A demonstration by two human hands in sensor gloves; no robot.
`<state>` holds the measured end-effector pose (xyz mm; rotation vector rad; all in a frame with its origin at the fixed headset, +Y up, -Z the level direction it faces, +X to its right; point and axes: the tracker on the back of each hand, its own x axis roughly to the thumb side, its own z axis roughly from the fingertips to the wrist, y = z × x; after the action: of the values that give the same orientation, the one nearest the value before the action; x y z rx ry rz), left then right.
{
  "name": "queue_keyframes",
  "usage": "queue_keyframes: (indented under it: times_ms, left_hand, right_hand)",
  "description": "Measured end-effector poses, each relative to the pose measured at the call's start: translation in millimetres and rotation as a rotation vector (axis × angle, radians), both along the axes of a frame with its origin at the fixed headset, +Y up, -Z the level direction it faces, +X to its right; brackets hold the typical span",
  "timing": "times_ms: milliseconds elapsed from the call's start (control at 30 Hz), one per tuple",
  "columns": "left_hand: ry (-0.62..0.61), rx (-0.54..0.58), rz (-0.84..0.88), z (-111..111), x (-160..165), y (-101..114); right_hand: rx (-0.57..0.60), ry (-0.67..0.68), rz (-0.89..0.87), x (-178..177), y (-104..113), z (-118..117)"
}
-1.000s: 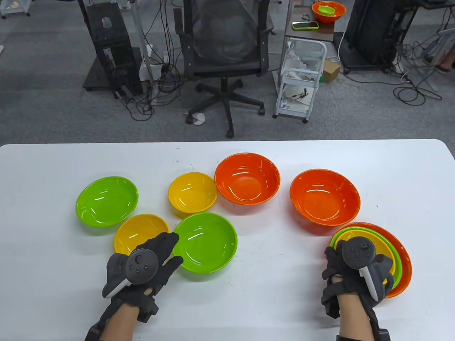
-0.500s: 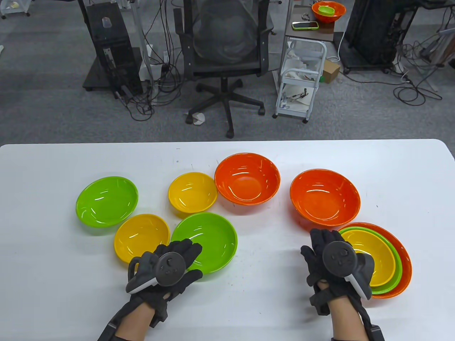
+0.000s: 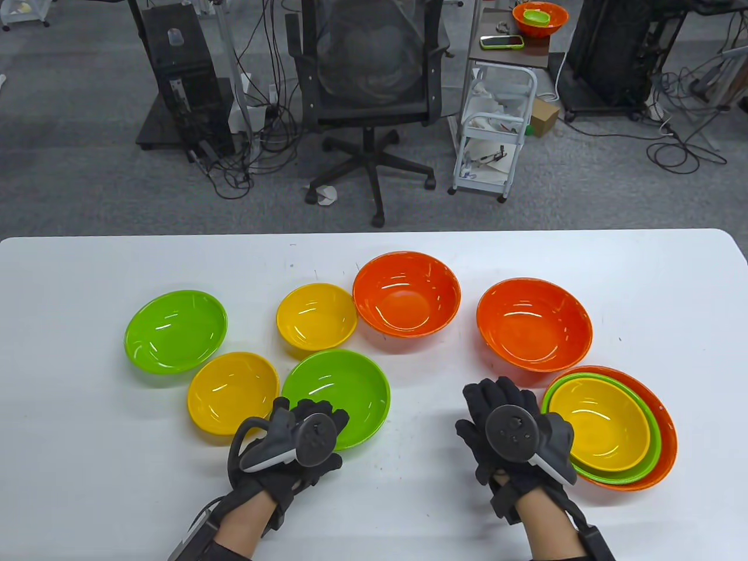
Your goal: Nest bowls by size, largest on bottom, smallest on top
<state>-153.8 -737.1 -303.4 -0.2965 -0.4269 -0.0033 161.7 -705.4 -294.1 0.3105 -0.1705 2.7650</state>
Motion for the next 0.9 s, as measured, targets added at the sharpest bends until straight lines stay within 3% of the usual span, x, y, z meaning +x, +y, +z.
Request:
queue_keyframes:
  times_ms: [167,267,500,700,900]
  left_hand:
    - [0.027,-0.068,-0.087,-8.2,6.0,-5.3]
    - [-0.008,-0.009,-0.154,-10.1,11.9,-1.9]
    - [0.002,-0.002,-0.053,-12.3,19.4,16.2]
    - [-0.071,0.048,0.025,2.6,25.9,25.0]
    - [-0.157,0.179,0.082,22.6,33.7,32.4]
  right_hand:
    - [-0.003,0.008,0.000,-2.0,-0.6,-0.6]
    - [-0.005,0.008,0.001,-1.9,-0.3,-0.4]
    - [0.011,0.020,-0.022,-0.5,0.2,-0.8]
    - [0.047,0.116,-0.081,-4.8,3.0,3.2]
    - [0.083,0.264,-0.169,-16.8,5.5,11.4]
